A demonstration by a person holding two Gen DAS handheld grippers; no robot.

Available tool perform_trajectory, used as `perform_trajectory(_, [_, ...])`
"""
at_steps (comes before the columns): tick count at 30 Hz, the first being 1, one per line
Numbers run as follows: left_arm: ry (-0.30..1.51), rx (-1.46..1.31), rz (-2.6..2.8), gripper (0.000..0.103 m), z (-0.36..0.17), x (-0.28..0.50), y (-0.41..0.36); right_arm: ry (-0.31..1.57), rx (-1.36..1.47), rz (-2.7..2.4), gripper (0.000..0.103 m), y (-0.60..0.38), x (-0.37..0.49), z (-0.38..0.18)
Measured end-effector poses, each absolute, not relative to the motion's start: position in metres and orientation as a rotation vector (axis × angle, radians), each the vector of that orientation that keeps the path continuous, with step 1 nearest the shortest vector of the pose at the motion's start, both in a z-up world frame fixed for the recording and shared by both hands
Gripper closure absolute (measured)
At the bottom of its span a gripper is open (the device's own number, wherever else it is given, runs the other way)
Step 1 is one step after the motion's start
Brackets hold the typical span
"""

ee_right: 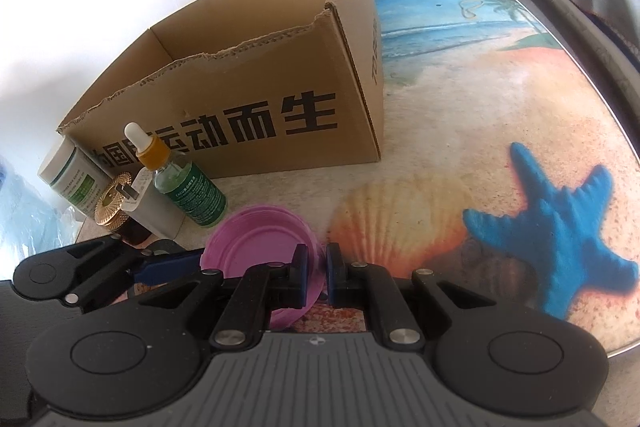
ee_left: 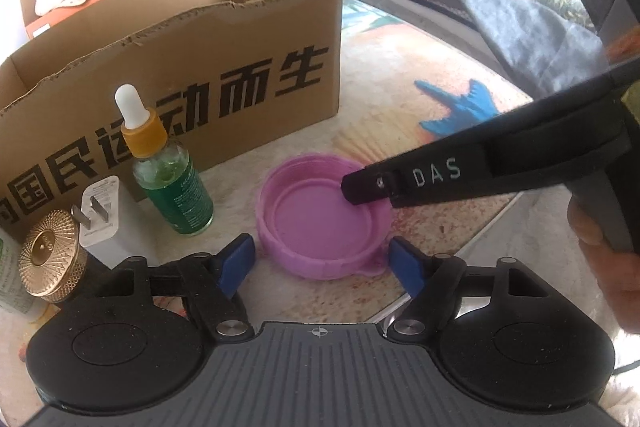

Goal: Organize rigid objects
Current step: 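Grasp the pink dish by its rim with the right gripper, then carry the pink dish into the box and open the right gripper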

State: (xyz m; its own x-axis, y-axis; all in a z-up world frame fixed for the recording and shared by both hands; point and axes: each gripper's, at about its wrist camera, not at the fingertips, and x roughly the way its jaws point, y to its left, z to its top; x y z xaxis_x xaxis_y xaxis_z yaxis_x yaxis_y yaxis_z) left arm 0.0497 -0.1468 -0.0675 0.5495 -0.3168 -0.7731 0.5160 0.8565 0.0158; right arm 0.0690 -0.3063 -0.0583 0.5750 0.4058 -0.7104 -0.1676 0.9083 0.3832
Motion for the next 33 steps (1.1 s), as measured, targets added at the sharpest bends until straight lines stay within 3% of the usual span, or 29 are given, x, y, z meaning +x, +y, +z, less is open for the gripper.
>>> perform_trajectory(9, [0.804,0.243,-0.484,0.034,-0.052,0.037,-0.15,0.83,0.271,0.314,0.093,-0.307,0.05,-0.039])
perform_trajectory(16, [0.623,0.222,-0.475,0.034,0.006,0.018,-0.131,0.643,0.211,0.327,0.093,-0.298,0.026,0.031])
perform_trajectory(22, [0.512,0.226,-0.382,0.034,0.06,0.038,-0.098,0.543,0.138,0.443,0.093,-0.266,0.063,0.087])
perform_trajectory(26, [0.58,0.197,-0.34,0.034,0.078,0.082,-0.069,0.623,0.131,0.534,0.093,-0.235,0.123,0.098])
perform_trajectory(33, [0.832,0.16,-0.29,0.034,0.047,0.158,-0.034,0.984,0.234,0.635,0.093,-0.192,0.243,0.056])
